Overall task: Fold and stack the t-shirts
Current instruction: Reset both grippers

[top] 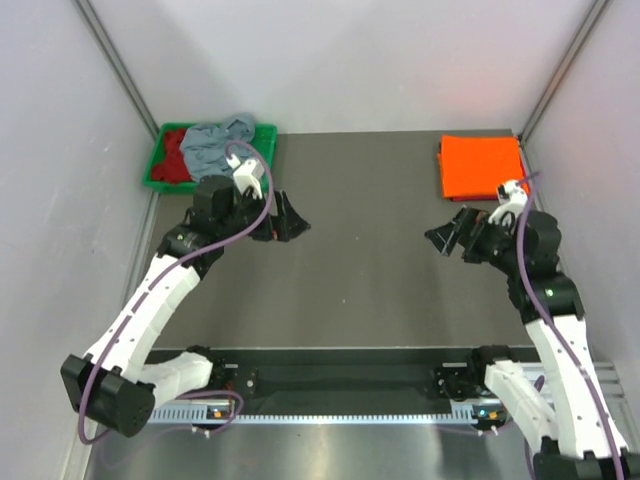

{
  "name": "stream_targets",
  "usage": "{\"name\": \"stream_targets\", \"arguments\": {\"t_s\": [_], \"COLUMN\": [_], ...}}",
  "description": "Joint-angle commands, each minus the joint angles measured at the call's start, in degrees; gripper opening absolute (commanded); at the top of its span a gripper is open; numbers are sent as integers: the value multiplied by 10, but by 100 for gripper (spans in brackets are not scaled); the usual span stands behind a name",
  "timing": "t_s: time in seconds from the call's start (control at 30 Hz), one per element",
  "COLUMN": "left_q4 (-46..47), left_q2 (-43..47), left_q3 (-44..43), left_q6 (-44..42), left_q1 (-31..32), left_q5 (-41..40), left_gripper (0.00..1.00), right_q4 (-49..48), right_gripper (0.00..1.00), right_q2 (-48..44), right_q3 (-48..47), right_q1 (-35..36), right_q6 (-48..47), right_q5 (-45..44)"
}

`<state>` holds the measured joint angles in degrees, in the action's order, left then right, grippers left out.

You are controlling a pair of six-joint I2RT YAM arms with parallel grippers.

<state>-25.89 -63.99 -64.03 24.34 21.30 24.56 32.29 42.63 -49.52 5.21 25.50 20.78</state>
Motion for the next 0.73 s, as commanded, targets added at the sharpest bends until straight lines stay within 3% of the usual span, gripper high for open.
{"name": "stream_targets", "arguments": {"t_s": [0.0,0.2,0.7], "left_q4": [46,80,43], "left_q2": [45,85,98], "left_q3": [50,71,40], "left_q6": [24,45,22], "left_q1": [-2,-2,-2], "left_q5": [-10,-10,-28], "left_gripper": [99,99,98], "right_q4": [-29,-1,3], "right_gripper": [100,100,100], "right_q2": [-42,-33,-62], "right_q3": [5,-8,-22], "right_q1": [3,3,4], "right_q6": [15,2,-4], "right_q5": [30,35,5]}}
